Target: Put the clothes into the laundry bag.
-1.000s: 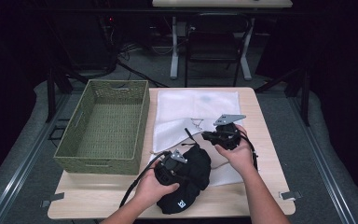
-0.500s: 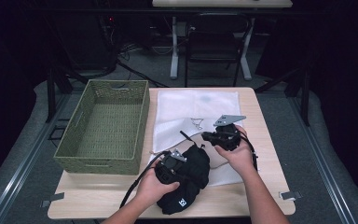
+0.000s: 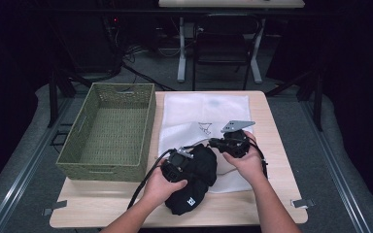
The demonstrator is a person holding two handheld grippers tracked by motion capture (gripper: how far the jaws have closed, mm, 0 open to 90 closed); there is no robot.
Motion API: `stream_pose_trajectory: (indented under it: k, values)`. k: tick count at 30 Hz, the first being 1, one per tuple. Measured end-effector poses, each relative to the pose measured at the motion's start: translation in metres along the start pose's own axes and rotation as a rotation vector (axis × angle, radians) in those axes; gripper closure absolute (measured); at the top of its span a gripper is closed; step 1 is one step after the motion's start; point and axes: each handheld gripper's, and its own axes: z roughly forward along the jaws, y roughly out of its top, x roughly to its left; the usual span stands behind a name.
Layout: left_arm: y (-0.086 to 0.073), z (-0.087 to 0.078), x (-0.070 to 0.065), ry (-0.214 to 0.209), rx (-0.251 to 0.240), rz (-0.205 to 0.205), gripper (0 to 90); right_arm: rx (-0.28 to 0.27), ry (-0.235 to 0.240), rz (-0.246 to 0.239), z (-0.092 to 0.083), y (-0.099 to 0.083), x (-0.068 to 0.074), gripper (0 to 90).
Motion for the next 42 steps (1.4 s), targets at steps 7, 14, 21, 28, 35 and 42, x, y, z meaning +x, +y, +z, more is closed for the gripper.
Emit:
stream_pose_trajectory:
  k: [7,14,21,28,35,42]
  values:
    - [0.008,-0.001,0.008,0.006,-0.012,-0.026,71.8,-0.002,0.002,-0.003,-0.001,0.000,0.001,86.9]
    - [0.014,0.003,0.012,0.014,-0.016,-0.043,71.8,-0.006,0.001,-0.006,-0.002,0.001,0.001,86.9]
    - [0.016,0.009,0.018,0.030,-0.025,-0.068,71.7,-0.009,0.003,-0.002,-0.003,0.001,0.002,86.9]
    - [0.018,0.013,0.019,0.059,-0.047,-0.079,71.5,-0.004,0.001,-0.013,-0.001,0.001,0.003,86.9]
    - [0.017,0.019,0.020,0.089,-0.061,-0.079,68.2,-0.005,0.001,-0.008,-0.002,0.001,0.003,86.9]
    - [0.016,0.030,0.013,0.133,-0.060,-0.039,60.7,-0.007,0.000,-0.010,-0.003,0.001,0.002,86.9]
